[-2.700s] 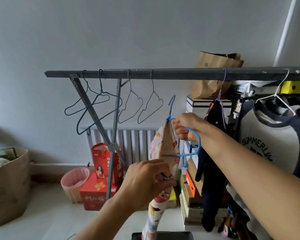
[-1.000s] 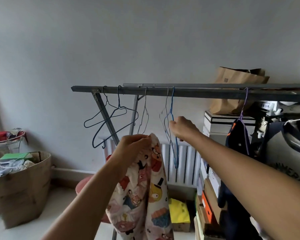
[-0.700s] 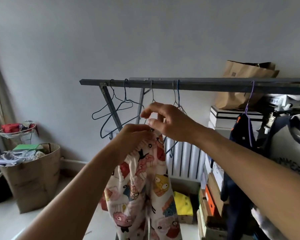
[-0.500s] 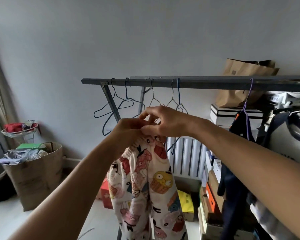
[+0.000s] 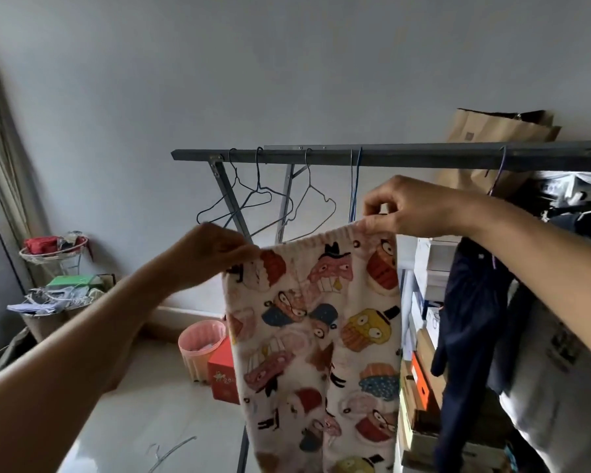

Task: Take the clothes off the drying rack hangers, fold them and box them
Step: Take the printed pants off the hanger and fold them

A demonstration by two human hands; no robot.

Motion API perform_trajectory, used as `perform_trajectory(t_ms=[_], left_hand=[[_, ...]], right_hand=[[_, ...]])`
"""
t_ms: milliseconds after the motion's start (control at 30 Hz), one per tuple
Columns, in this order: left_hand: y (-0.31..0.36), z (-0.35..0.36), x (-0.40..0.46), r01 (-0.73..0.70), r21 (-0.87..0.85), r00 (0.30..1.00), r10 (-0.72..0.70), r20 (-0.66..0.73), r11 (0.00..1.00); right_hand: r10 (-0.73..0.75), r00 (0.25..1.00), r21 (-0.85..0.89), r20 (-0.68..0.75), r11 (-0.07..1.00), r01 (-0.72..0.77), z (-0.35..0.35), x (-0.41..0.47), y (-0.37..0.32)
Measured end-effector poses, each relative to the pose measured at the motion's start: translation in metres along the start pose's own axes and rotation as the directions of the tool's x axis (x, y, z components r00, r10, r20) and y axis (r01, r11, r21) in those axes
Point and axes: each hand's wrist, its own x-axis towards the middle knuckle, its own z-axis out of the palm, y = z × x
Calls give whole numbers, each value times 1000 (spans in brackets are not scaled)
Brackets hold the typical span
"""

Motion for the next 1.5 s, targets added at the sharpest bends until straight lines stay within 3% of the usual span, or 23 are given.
perform_trajectory(t_ms=[100, 233, 333, 533, 600, 733, 800, 900, 933, 1033, 1067, 1133, 1200, 1233, 1333, 1500], left_hand=[[19, -11, 15, 3, 236, 996, 17, -82, 972], [38, -7, 29, 55, 406, 987, 12, -161, 912], [46, -1, 35, 61, 589, 983, 53, -174, 806], [55, 4, 35, 70, 743, 982, 87, -170, 666], [60, 8, 33, 83, 833, 989, 54, -134, 547], [72, 17, 34, 146, 888, 988, -115, -106, 437], [72, 20, 35, 171, 874, 975, -208, -82, 454], [67, 20, 37, 220, 760, 954, -297, -37, 611], [66, 21, 37, 219, 738, 956, -290, -33, 639], [63, 25, 38, 87, 826, 994, -98, -39, 557], [63, 26, 37, 45, 805, 998, -60, -11, 592], [61, 25, 37, 68, 566, 986, -141, 86, 821], [58, 26, 37, 226, 279, 931, -291, 220, 933], [57, 26, 38, 277, 223, 905, -332, 265, 935], [54, 29, 41, 350, 267, 850, -425, 312, 898], [47, 41, 48, 463, 378, 805, -559, 199, 801]], right_hand=[[8, 998, -16, -57, 1000, -9, 3, -5, 6], [-1, 987, -125, -162, 992, -20, 3, -7, 6], [-15, 987, -193, -159, 981, -16, 5, -5, 5], [-68, 949, -70, -309, 996, 49, 10, -3, 14], [-66, 933, -31, -352, 998, 59, 12, -1, 12], [-91, 912, 23, -399, 994, 109, 13, 2, 2], [-126, 908, 29, -399, 988, 150, 14, 4, -2], [-166, 904, 10, -393, 983, 185, 16, 6, -5], [-176, 904, 4, -390, 981, 192, 16, 6, -6], [-199, 907, -12, -372, 978, 209, 15, 7, -8], [-200, 910, -12, -364, 977, 211, 15, 8, -9], [-191, 916, 10, -354, 978, 207, 15, 8, -7], [-168, 929, 38, -331, 981, 191, 16, 8, -4], [-153, 937, 46, -313, 983, 176, 18, 9, -2], [-104, 960, 59, -259, 991, 123, 28, 10, 6], [7, 984, 75, -178, 997, 7, 54, 8, 9]])
